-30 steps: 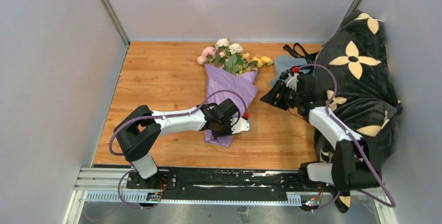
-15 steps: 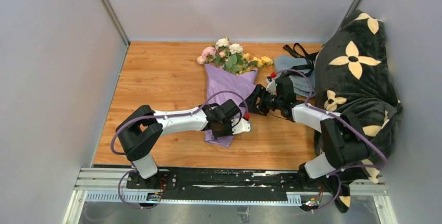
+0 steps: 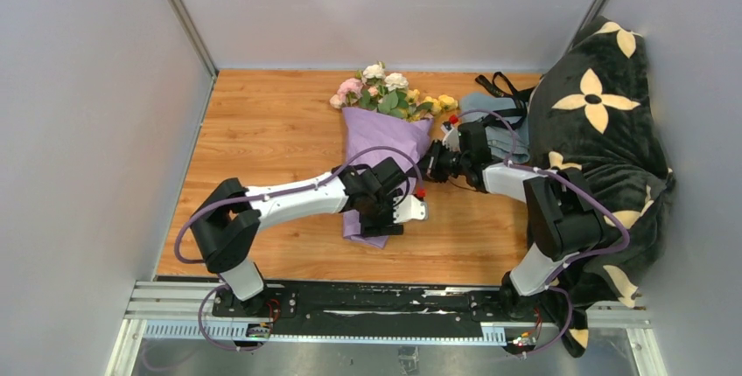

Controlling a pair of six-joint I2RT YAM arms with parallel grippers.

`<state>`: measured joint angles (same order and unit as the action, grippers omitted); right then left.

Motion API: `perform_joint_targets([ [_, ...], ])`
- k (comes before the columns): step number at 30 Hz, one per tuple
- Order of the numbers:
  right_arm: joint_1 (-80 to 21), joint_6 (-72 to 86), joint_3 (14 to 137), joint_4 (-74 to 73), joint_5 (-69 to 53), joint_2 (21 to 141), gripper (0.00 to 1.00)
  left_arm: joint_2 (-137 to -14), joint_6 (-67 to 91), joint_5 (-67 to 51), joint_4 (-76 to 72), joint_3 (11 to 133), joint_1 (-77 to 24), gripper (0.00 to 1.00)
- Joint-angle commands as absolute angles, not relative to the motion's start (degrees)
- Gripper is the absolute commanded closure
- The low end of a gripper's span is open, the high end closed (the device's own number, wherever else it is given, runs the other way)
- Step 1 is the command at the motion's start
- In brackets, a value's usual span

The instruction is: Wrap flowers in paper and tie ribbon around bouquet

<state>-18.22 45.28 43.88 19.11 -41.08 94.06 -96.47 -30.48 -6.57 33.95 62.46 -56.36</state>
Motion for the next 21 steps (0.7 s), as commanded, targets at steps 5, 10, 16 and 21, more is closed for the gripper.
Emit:
perform_joint_targets([
  [5,-16.55,31.12,48.4,10.24,-39.63,96.85,1.0,-89.95,-37.82,-26.42,56.23,79.75,-55.94,0.28],
  [10,-16.52,28.93,49.16,8.85,-38.83,96.12,1.0,-92.84,-29.99,-19.75,47.17,77.7,-50.7,0.66],
  [16,-16.52,29.74,47.79,10.79,-39.23,95.14,1.0,-100.11,-33.35,-0.17,32.97,70.92,-54.25,0.86],
  [21,-16.53,28.12,47.58,9.6,-38.36,94.29,1.0,-100.68,-36.99,3.13,24.43,63.84,-58.45,0.87],
])
